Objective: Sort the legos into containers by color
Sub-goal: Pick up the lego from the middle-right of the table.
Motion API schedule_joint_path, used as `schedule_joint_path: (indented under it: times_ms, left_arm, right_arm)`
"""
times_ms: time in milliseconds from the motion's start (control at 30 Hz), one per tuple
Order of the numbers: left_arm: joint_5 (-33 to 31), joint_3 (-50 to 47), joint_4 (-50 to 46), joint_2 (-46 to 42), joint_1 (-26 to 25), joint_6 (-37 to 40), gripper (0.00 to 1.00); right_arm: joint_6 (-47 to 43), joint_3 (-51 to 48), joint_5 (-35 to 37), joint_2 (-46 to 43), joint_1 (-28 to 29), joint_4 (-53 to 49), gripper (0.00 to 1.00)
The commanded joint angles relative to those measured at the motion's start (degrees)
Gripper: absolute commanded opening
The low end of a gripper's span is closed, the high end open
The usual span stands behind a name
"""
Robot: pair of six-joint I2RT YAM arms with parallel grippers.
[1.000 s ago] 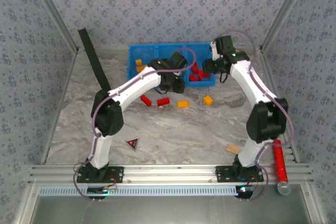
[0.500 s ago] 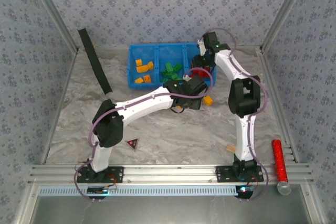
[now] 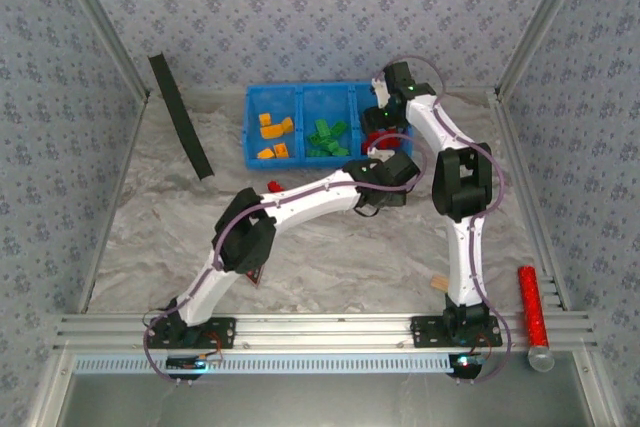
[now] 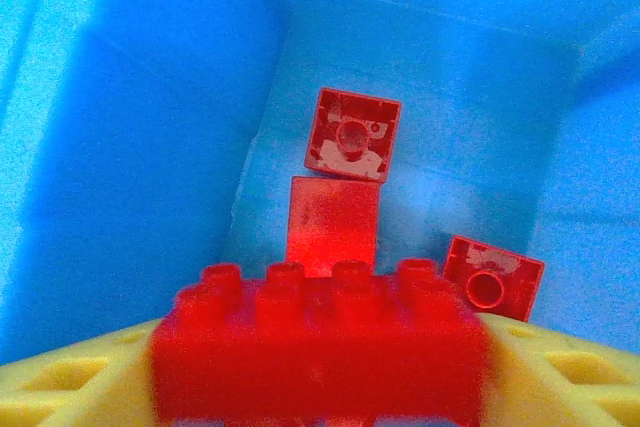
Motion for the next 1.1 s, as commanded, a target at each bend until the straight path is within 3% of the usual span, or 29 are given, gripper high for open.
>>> schedule_joint_path:
  times_ms: [0,200,633,1067]
  left_arm:
    - [-1.0,4.5,-2.1,2.6,-0.2,-3.7,0.65]
    - [-1.2,8.4,-3.2,6.4,-0.2,-7.7,0.66]
    - [-5.0,15.5,-4.9,12.8,-0.1,-15.5,0.67]
    - [-4.6,25.5,-10.0,21.7,0.7,-19.9,0.65]
  right_arm:
    - [-0.8,-0.1,-0.9,-4.7,-0.3,-1.1,0.78]
    - [-0.4,-0.2,-2.8,-6.7,-0.2,-1.4,0.84]
    - [0.6,-4.8,-5.0,-15.5,0.1,-0.5,0.82]
    - [1.6,-14.0,-5.5,-24.1,-1.5,1.7,0.82]
